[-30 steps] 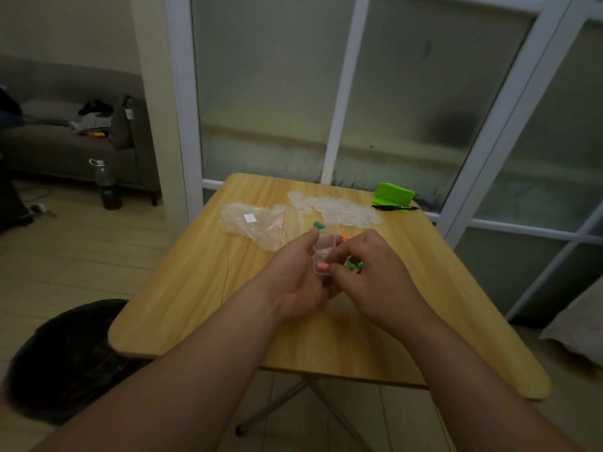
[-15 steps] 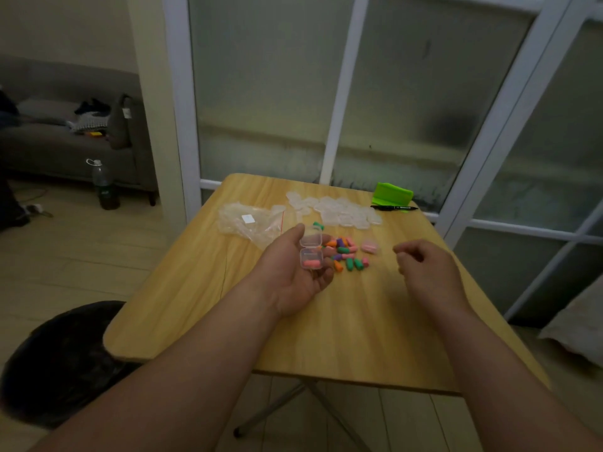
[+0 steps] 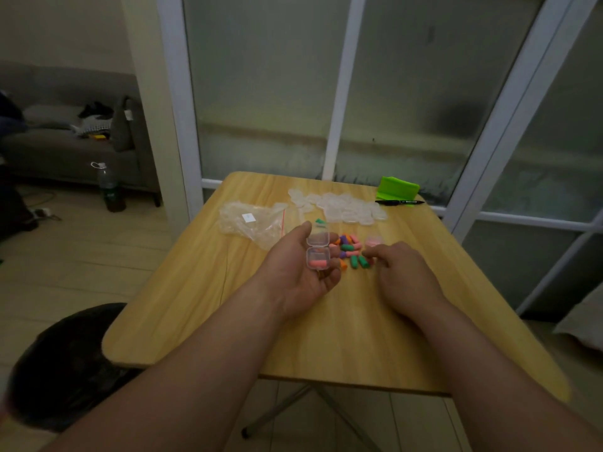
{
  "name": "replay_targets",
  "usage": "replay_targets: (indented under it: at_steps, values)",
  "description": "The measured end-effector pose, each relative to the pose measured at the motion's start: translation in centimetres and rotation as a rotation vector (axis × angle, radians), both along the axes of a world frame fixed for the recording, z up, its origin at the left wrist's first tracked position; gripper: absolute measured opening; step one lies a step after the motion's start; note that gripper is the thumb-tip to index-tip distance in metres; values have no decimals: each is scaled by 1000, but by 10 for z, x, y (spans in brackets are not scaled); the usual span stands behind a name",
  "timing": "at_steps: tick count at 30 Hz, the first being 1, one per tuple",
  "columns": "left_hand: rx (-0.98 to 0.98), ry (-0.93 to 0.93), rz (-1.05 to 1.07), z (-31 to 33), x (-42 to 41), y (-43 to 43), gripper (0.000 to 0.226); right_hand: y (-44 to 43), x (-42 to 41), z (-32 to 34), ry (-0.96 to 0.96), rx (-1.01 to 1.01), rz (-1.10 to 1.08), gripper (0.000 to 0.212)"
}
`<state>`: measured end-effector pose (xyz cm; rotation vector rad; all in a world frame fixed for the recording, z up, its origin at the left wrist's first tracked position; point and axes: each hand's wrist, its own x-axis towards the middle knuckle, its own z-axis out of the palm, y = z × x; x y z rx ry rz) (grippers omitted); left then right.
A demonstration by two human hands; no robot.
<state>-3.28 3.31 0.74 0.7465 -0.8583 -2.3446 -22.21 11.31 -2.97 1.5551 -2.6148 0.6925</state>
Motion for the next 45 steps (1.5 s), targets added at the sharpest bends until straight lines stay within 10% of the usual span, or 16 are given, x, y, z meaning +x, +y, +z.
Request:
replay_targets:
  at_steps: [9, 27, 45]
  values:
    - [13, 2, -5, -1, -5, 3, 54, 1, 6, 3, 94, -76, -117, 6]
    - [-10, -17, -59, 2, -2, 12, 43, 11, 16, 25, -321, -376, -54, 10]
    - [-22, -3, -75, 1, -3, 21, 55, 15, 70, 35, -305, -362, 240, 10]
